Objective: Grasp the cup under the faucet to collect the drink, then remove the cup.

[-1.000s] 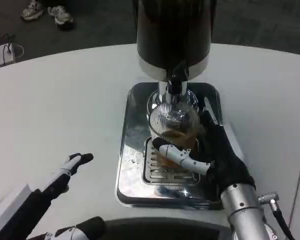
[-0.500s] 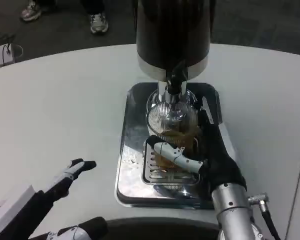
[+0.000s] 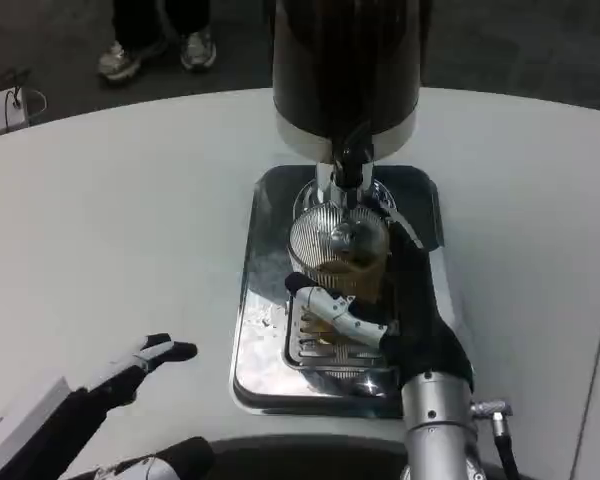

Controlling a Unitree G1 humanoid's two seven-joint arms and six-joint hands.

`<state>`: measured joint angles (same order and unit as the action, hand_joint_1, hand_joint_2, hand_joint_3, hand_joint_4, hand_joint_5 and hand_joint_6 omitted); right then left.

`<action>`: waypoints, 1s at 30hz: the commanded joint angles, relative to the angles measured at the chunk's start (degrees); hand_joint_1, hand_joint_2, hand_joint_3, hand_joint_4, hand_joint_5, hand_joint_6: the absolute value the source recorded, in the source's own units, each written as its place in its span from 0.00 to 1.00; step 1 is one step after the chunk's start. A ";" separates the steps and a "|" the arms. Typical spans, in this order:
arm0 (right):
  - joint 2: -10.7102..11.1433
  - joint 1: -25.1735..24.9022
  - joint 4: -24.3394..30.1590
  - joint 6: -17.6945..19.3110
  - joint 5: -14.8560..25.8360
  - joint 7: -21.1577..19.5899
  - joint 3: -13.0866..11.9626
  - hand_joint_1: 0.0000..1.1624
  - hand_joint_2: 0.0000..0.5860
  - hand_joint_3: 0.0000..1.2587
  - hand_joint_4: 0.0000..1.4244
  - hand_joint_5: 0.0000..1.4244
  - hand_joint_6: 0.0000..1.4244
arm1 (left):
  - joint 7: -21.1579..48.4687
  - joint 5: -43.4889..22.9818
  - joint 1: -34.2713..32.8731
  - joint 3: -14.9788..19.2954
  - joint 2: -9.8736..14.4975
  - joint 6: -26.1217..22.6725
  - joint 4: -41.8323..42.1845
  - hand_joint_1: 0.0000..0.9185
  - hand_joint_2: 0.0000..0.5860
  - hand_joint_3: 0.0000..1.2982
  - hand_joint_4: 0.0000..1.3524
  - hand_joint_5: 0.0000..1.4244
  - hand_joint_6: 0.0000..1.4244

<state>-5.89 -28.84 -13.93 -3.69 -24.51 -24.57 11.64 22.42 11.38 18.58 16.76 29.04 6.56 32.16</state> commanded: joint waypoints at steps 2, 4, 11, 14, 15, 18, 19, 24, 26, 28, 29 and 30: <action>-2.55 0.51 -2.31 0.80 -0.49 -3.16 0.91 0.81 0.37 0.41 0.44 0.49 0.46 | 0.93 -0.73 0.62 -0.14 0.81 -0.29 -1.21 0.00 0.07 0.17 0.04 0.08 0.13; -2.78 0.61 -2.67 1.01 -0.45 -4.16 1.06 0.84 0.39 0.47 0.49 0.54 0.53 | 0.99 -0.87 0.55 0.04 0.90 -0.03 -1.61 0.00 0.07 0.18 0.05 0.08 0.13; -3.37 1.70 -2.45 1.76 -0.70 -7.74 1.73 0.87 0.41 0.72 0.77 0.82 0.87 | 0.99 -1.50 0.48 0.32 1.17 0.68 -2.68 0.00 0.07 0.18 0.05 0.08 0.13; -3.26 1.93 -2.07 2.29 -0.43 -8.01 2.03 0.88 0.39 0.81 0.86 0.91 0.94 | 0.96 -1.84 0.26 0.20 1.28 0.95 -3.23 0.00 0.07 0.18 0.05 0.08 0.13; -3.09 2.08 -1.74 2.37 -0.41 -7.82 2.21 0.89 0.39 0.84 0.89 0.94 0.97 | 0.89 -1.93 0.17 0.15 1.31 1.09 -3.44 0.00 0.07 0.18 0.05 0.08 0.13; -2.41 3.73 1.04 2.34 -0.22 -6.11 2.92 0.89 0.39 0.88 0.93 0.98 1.00 | 0.66 -2.21 -0.41 0.05 1.40 1.62 -4.34 0.00 0.07 0.18 0.05 0.09 0.13; -2.20 4.56 2.26 2.26 -0.20 -5.37 3.21 0.89 0.39 0.90 0.94 0.99 1.00 | 0.63 -2.30 -0.59 0.03 1.44 1.76 -4.63 0.00 0.07 0.19 0.05 0.09 0.13; -1.16 9.54 9.64 1.27 -0.41 -0.27 4.88 0.89 0.39 0.91 0.96 1.00 1.00 | 0.66 -2.67 -1.91 -0.22 1.72 2.41 -6.19 0.00 0.07 0.18 0.06 0.09 0.13; -0.69 11.38 12.59 0.49 -0.49 2.01 5.60 0.88 0.38 0.91 0.97 1.00 1.00 | 0.66 -2.78 -2.65 -0.42 1.83 2.65 -6.89 0.00 0.07 0.18 0.06 0.09 0.13; 0.08 13.99 16.64 -0.35 -0.30 4.76 6.56 0.88 0.38 0.91 0.97 1.00 1.00 | 0.67 -2.87 -3.32 -0.59 1.89 2.83 -7.55 0.00 0.07 0.18 0.06 0.09 0.13; 0.31 14.91 18.11 -0.74 -0.25 5.74 6.83 0.88 0.38 0.91 0.97 1.00 1.00 | 0.66 -2.87 -3.64 -0.69 1.90 2.98 -7.91 0.00 0.07 0.18 0.06 0.09 0.13; 0.59 15.92 19.77 -1.13 -0.25 6.77 7.17 0.88 0.38 0.91 0.97 1.00 1.00 | 0.66 -2.86 -3.83 -0.75 1.91 3.11 -8.15 0.00 0.07 0.18 0.06 0.09 0.13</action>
<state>-3.86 -15.57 1.08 -4.29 -25.28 -19.76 17.39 22.90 9.18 14.95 16.59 30.48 8.77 25.13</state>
